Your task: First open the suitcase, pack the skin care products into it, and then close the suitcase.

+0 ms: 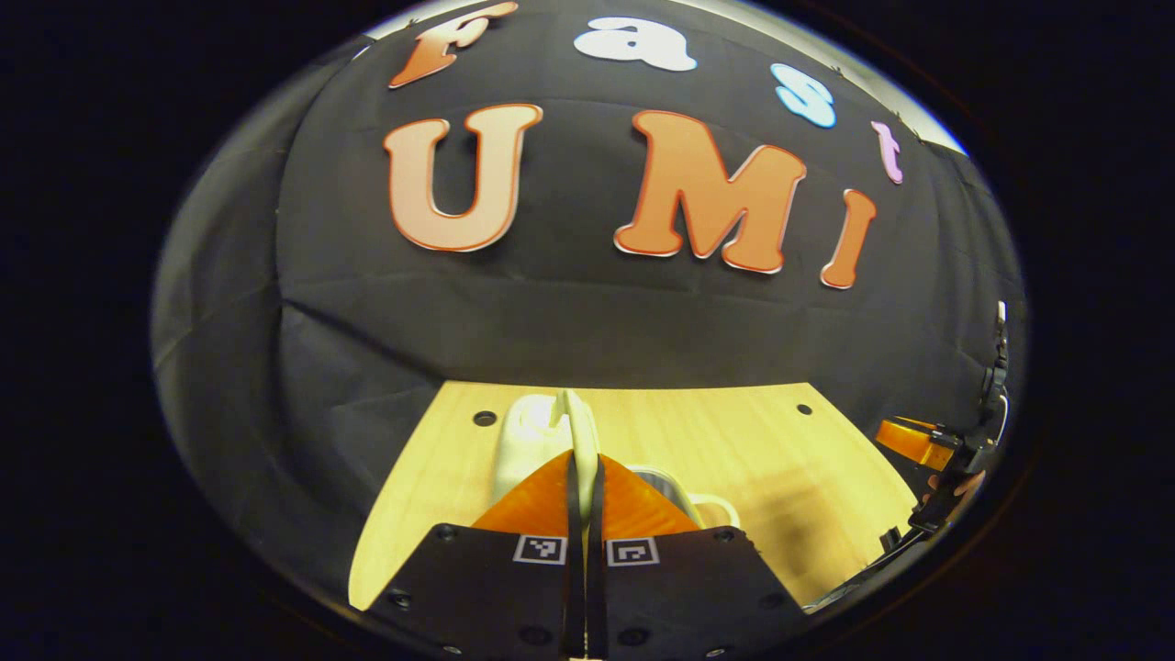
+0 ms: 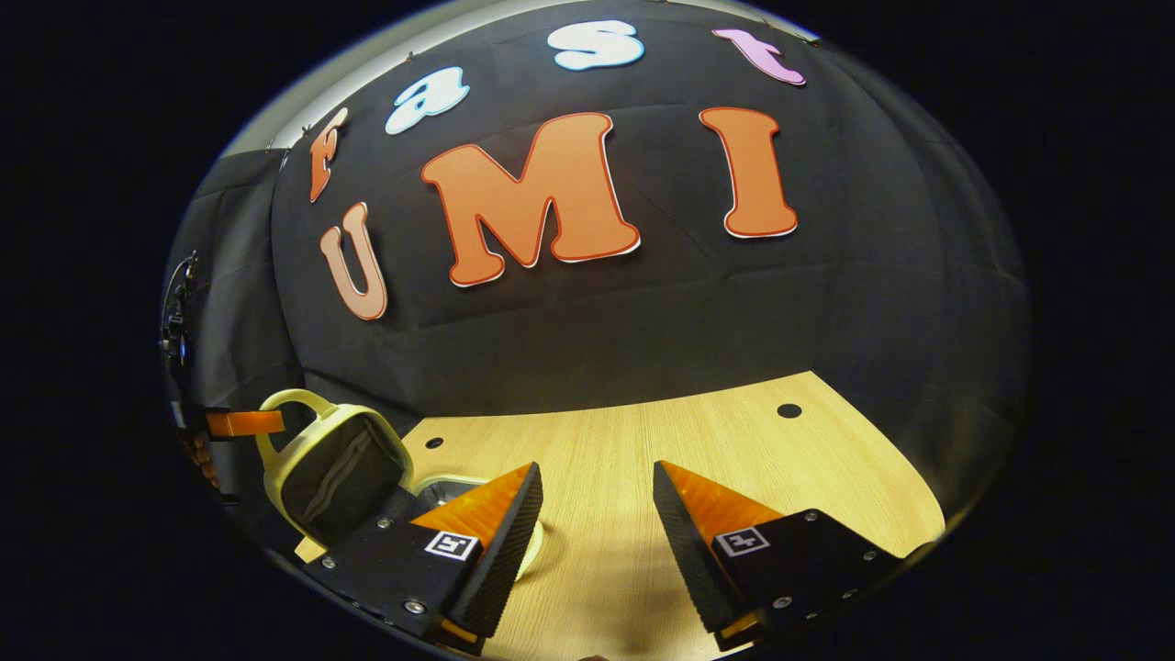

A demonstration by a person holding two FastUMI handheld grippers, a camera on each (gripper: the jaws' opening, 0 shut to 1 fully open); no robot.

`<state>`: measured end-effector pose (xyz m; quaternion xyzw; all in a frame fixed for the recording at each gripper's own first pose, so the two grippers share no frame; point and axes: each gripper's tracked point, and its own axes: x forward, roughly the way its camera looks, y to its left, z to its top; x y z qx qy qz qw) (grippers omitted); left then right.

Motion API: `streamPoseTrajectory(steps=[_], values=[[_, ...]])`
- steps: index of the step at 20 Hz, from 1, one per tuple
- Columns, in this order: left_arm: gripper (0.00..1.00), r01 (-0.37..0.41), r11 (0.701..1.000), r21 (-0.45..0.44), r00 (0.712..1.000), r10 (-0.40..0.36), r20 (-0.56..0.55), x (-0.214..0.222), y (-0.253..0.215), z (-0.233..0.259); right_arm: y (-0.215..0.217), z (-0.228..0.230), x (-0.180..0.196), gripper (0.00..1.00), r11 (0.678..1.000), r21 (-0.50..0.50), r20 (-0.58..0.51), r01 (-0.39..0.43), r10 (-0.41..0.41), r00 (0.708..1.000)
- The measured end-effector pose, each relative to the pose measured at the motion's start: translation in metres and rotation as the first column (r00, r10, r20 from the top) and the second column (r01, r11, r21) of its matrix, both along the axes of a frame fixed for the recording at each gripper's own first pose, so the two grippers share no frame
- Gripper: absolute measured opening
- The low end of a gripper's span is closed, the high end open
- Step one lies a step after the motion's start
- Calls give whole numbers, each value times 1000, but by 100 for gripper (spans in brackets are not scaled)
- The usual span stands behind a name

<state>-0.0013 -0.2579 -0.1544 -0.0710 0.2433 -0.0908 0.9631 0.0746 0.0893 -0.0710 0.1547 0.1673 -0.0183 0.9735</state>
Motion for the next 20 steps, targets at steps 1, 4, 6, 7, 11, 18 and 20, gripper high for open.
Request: streamPoseTrajectory(steps=[1, 4, 6, 7, 11, 18, 20], values=[[2, 25, 1000, -9, 1000, -25, -8, 0, -16, -3, -1, 0, -2, 79, 1000, 3, 1, -1, 1, 1000], [2, 95, 995, -14, 995, -95, -27, 2, -62, -15, -9, -3, -6, 79, 1000, 0, -2, 2, -2, 1000], [2, 137, 989, -46, 989, -140, -55, 5, -92, -28, -13, -8, -9, 79, 1000, 4, -10, 2, -2, 1000], [2, 158, 985, -73, 984, -164, -73, 5, -107, -35, -16, -9, -11, 79, 1000, 9, -14, 4, -4, 1000], [2, 192, 951, -243, 960, -234, -155, 6, -153, -66, -26, -13, -19, 80, 999, 30, -26, 15, -14, 1000], [2, 230, 936, -266, 917, -300, -264, -10, -204, -134, -39, -18, -28, 80, 999, 27, -33, 20, -19, 999], [2, 251, 948, -197, 906, -302, -297, -15, -217, -154, -38, -21, -30, 80, 1000, 26, -42, 12, -11, 999]])
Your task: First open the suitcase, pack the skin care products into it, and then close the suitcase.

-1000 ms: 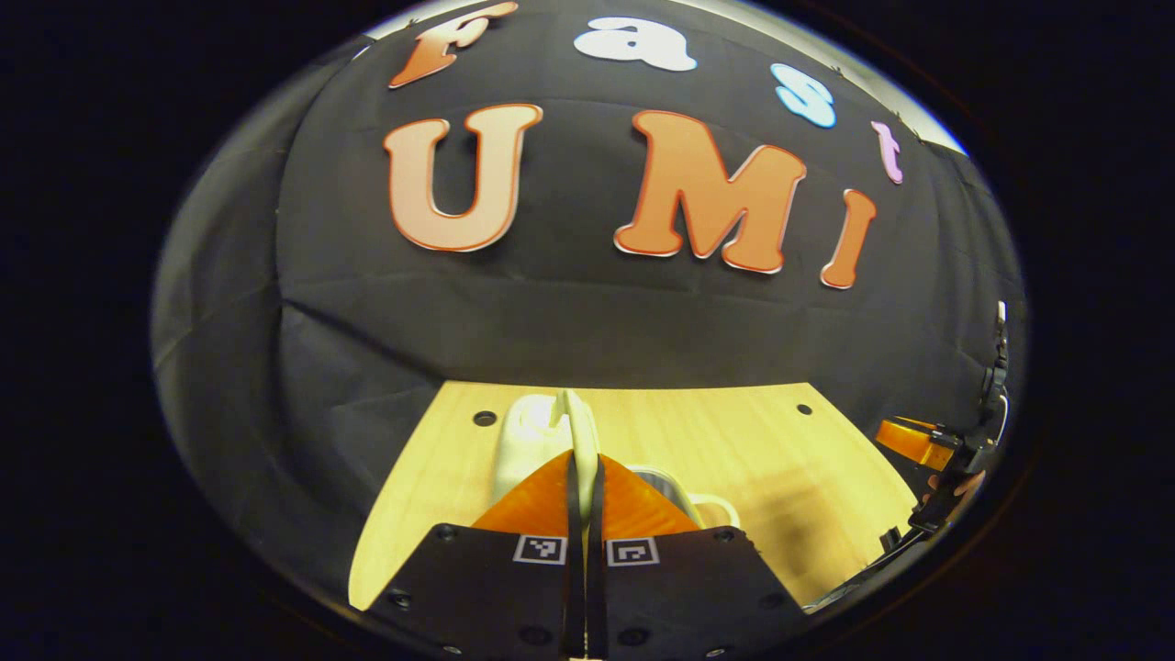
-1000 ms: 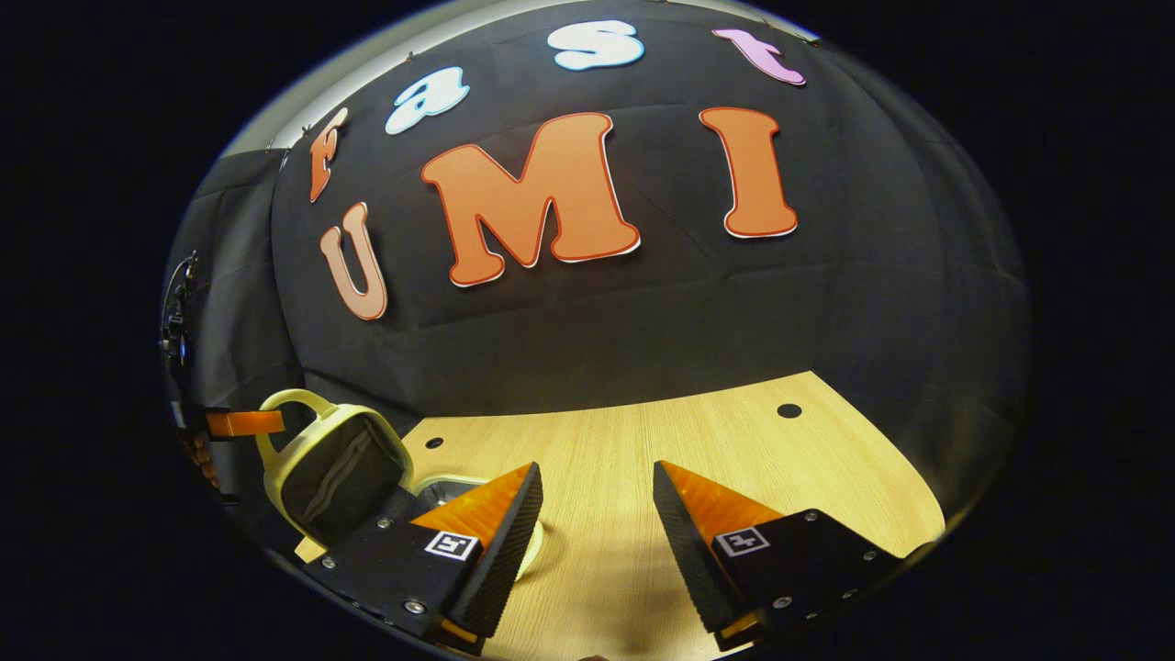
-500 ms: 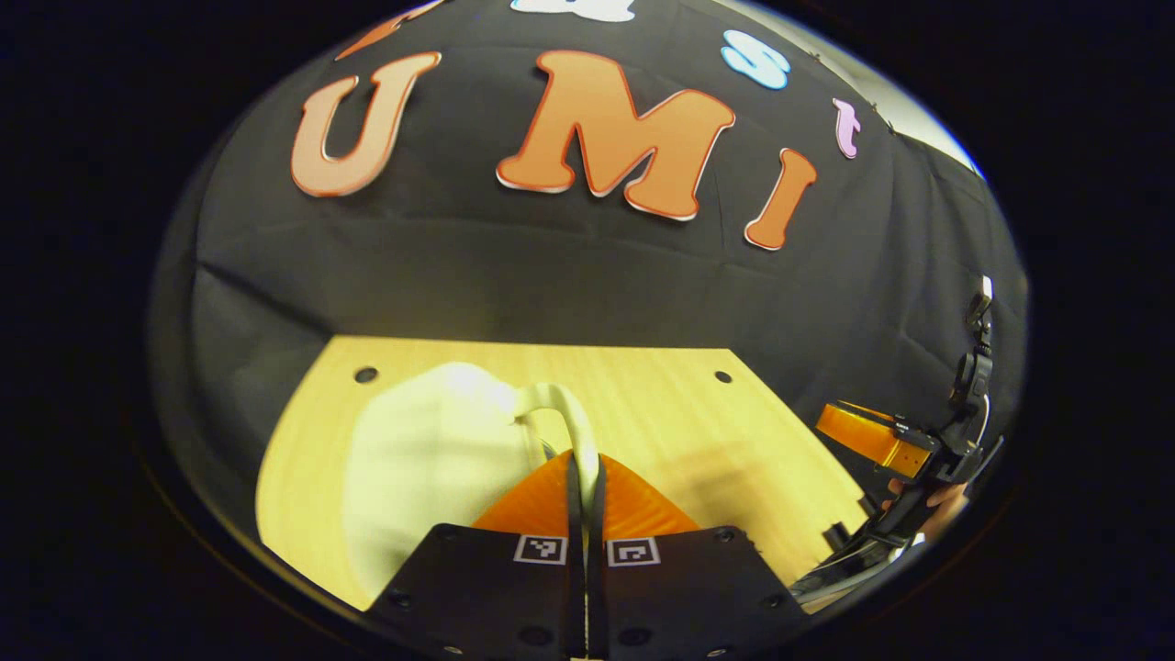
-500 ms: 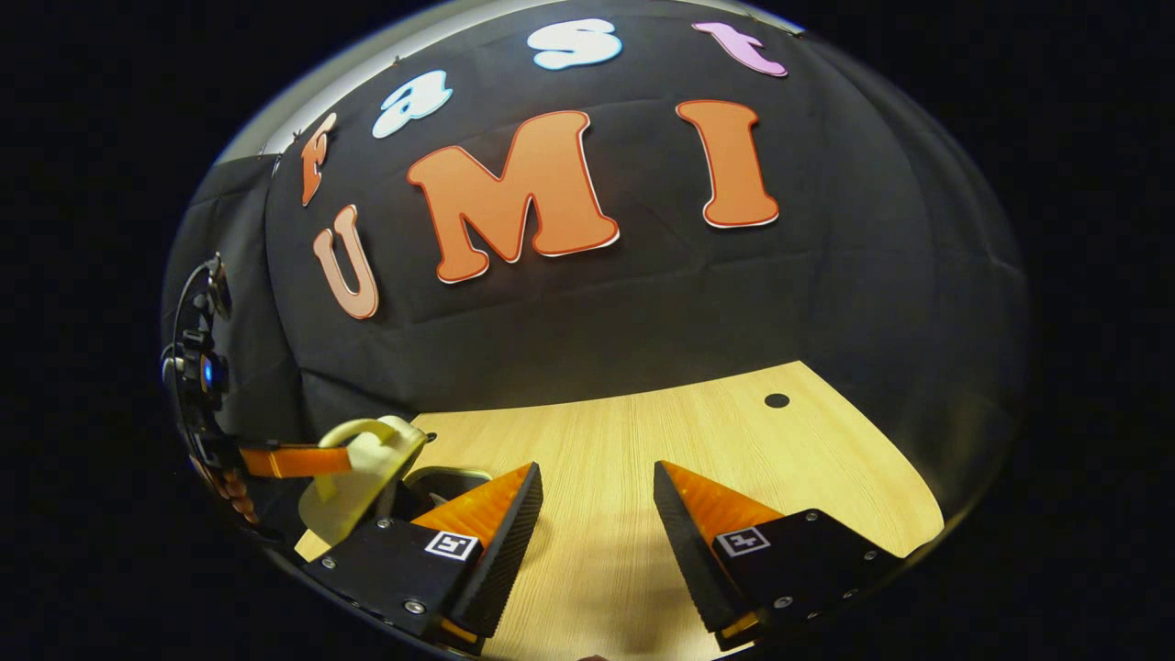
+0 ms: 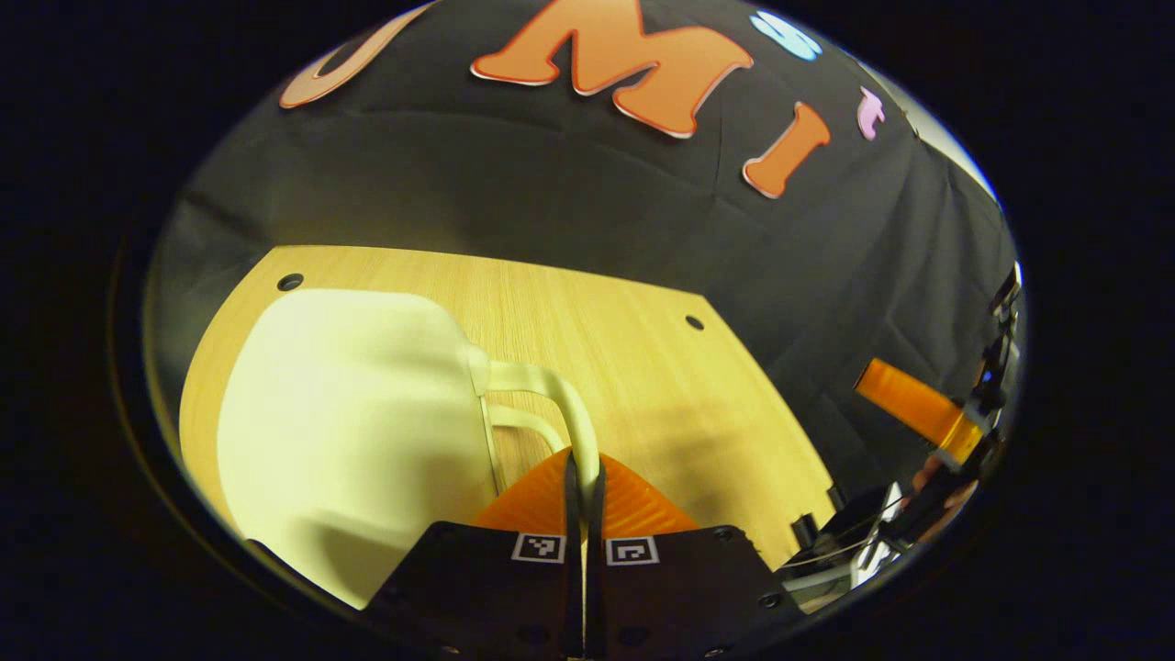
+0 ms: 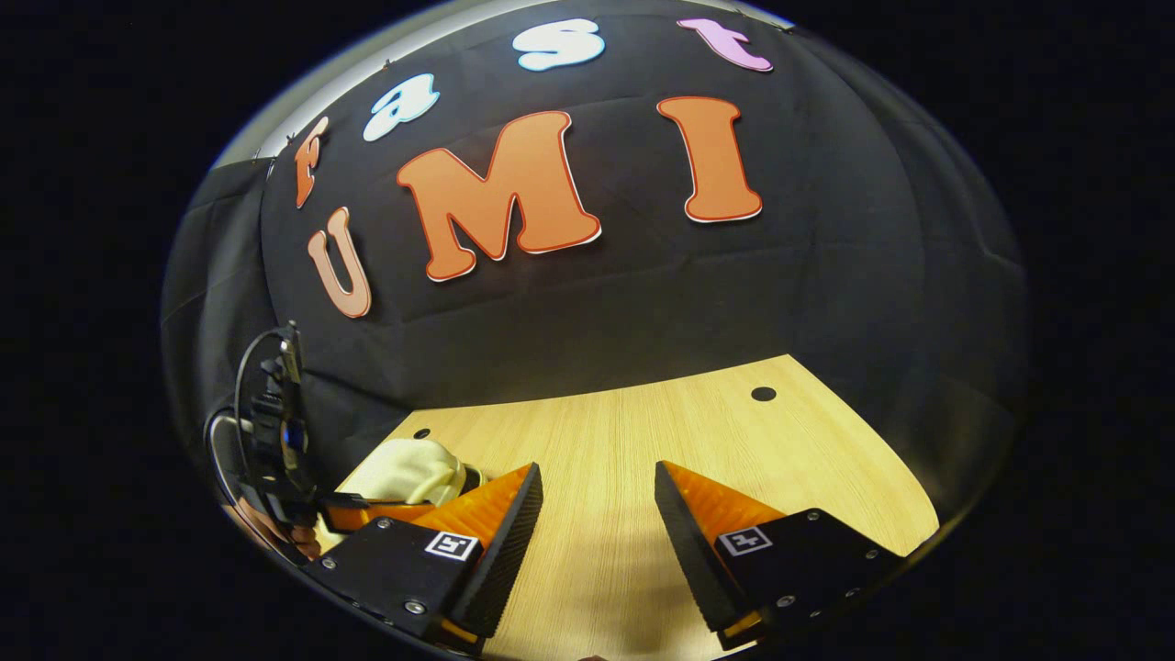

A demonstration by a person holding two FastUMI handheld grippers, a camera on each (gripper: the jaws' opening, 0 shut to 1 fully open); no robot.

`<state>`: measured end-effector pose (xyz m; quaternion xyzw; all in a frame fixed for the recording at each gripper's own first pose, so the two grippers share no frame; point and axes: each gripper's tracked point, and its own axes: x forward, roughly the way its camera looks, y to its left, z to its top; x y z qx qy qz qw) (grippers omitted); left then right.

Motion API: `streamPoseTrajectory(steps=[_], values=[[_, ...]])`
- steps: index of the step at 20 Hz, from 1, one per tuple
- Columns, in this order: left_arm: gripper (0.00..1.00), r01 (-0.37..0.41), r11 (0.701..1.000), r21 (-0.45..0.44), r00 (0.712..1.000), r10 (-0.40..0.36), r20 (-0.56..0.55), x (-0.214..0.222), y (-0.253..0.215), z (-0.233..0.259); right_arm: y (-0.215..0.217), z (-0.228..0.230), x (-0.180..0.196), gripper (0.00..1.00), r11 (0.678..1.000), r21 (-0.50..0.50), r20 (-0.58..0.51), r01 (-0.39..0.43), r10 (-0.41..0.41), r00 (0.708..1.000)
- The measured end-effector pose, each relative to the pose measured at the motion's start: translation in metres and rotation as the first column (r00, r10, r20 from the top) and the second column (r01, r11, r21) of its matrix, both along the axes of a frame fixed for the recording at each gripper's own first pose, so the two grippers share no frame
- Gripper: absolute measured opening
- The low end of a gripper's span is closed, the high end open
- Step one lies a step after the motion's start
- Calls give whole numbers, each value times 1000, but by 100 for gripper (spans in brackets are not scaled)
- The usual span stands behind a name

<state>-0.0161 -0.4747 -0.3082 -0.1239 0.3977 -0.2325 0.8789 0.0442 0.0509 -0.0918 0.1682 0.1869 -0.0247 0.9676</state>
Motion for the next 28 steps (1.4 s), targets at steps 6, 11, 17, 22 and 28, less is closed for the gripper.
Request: streamPoseTrajectory(steps=[6, 11, 17, 22, 28], values=[[19, 42, 984, 176, 999, -47, 24, -13, -32, -29, 0, 3, -1, 80, 1000, -9, 4, -25, 25, 1000], [74, -32, 994, 103, 981, 12, 195, 5, -44, 35, -16, 16, 1, 80, 999, -34, 49, 15, -13, 999], [99, -210, 972, 108, 834, 121, 538, 31, -29, 137, -33, 62, 8, 83, 990, -110, 197, 93, -69, 978], [98, -286, 955, 77, 735, 167, 657, 25, -26, 169, -27, 94, 7, 91, 977, -187, 325, 106, -41, 945], [98, -399, 916, 42, 650, 250, 717, 16, -13, 190, -15, 105, 4, 93, 972, -222, 375, 81, 8, 927]])
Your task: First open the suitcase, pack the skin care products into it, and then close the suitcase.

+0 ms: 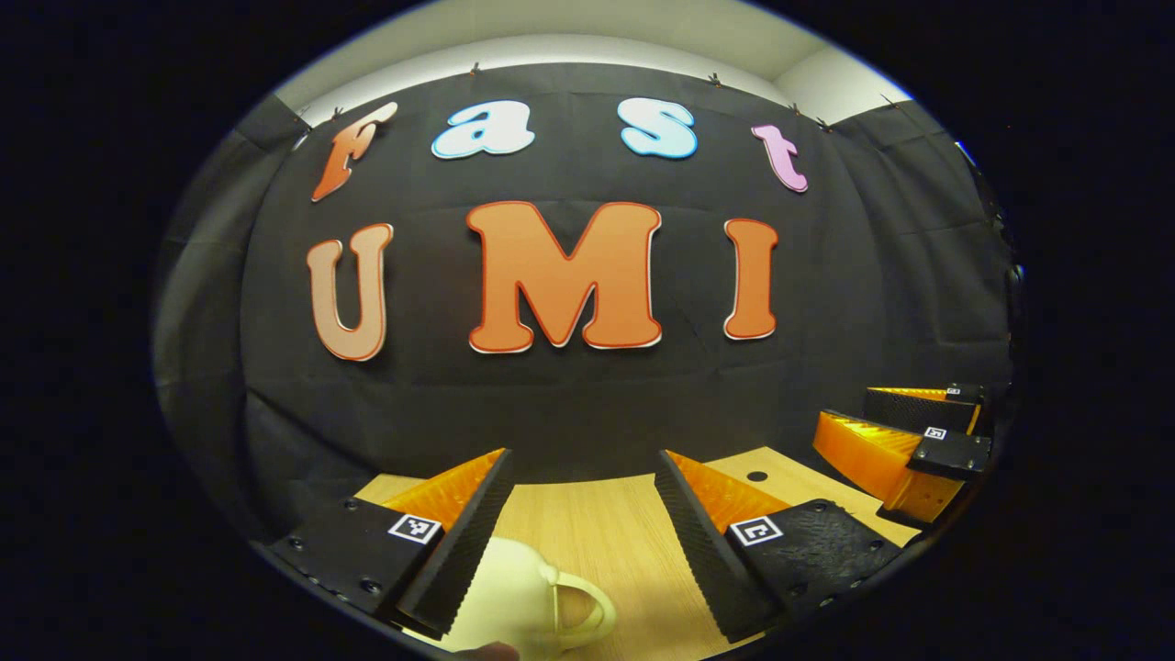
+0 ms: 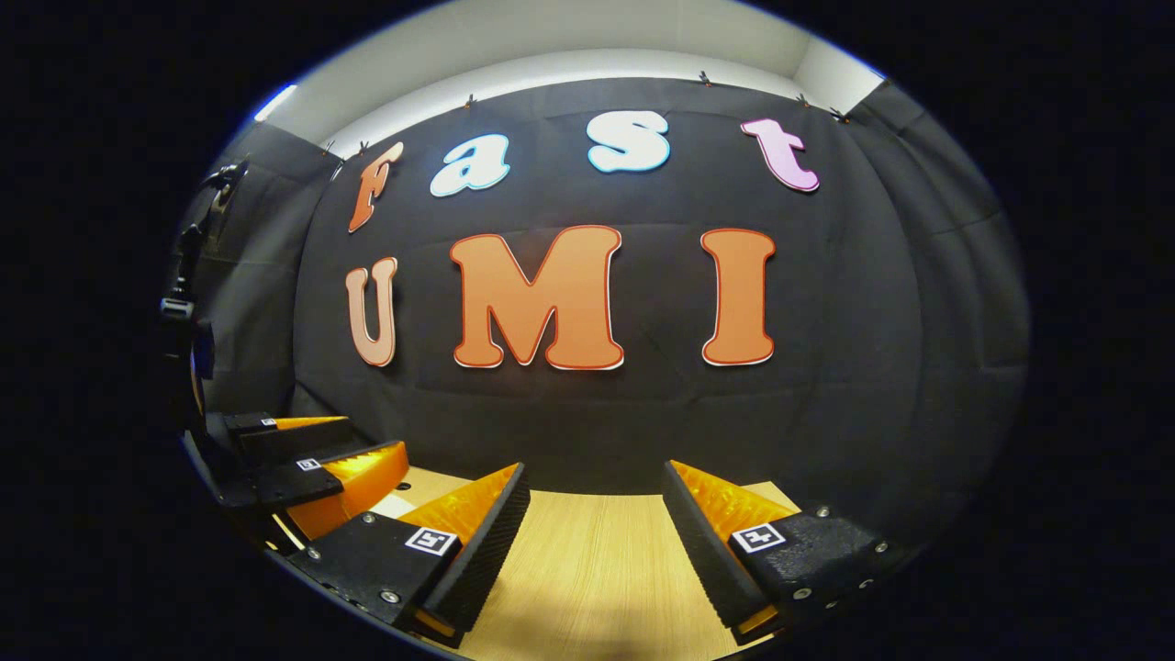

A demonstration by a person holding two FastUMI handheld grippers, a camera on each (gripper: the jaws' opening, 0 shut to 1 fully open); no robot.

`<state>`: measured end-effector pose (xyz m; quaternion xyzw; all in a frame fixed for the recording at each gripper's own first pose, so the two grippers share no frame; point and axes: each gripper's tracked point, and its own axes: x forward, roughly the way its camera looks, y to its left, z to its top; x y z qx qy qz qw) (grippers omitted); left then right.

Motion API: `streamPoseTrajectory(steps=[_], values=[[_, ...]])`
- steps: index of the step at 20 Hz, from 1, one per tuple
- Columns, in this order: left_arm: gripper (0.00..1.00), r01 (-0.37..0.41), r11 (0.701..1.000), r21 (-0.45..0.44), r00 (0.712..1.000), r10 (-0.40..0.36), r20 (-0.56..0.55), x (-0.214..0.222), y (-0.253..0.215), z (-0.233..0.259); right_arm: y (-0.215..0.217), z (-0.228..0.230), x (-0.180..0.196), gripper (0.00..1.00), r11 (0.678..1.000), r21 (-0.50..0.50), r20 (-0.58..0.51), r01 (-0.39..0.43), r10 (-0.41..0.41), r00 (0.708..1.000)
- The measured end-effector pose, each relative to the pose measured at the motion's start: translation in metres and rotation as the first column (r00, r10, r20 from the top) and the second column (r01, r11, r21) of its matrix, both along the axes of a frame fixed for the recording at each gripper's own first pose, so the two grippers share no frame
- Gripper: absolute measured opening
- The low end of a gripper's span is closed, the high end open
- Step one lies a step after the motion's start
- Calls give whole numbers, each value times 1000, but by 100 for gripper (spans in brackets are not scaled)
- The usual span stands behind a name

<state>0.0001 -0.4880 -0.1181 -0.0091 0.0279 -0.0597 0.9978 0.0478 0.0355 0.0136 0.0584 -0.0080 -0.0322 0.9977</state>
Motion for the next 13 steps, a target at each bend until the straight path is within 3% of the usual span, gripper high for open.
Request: streamPoseTrajectory(steps=[8, 9, 10, 13], values=[[97, -90, 996, -3, 995, 90, 40, -16, 18, 4, 12, 14, -8, 93, 998, -9, 78, -61, 62, 995], [97, -98, 995, 6, 994, 98, 43, -18, 20, 4, 15, 16, -11, 88, 998, 0, 83, -69, 69, 994], [97, -98, 995, 13, 994, 98, 49, -21, 20, 6, 16, 18, -12, 98, 997, -1, 93, -77, 77, 993], [97, -129, 991, 24, 990, 127, 64, -26, 23, 10, 18, 16, -13, 88, 996, -28, 96, -80, 82, 992]])
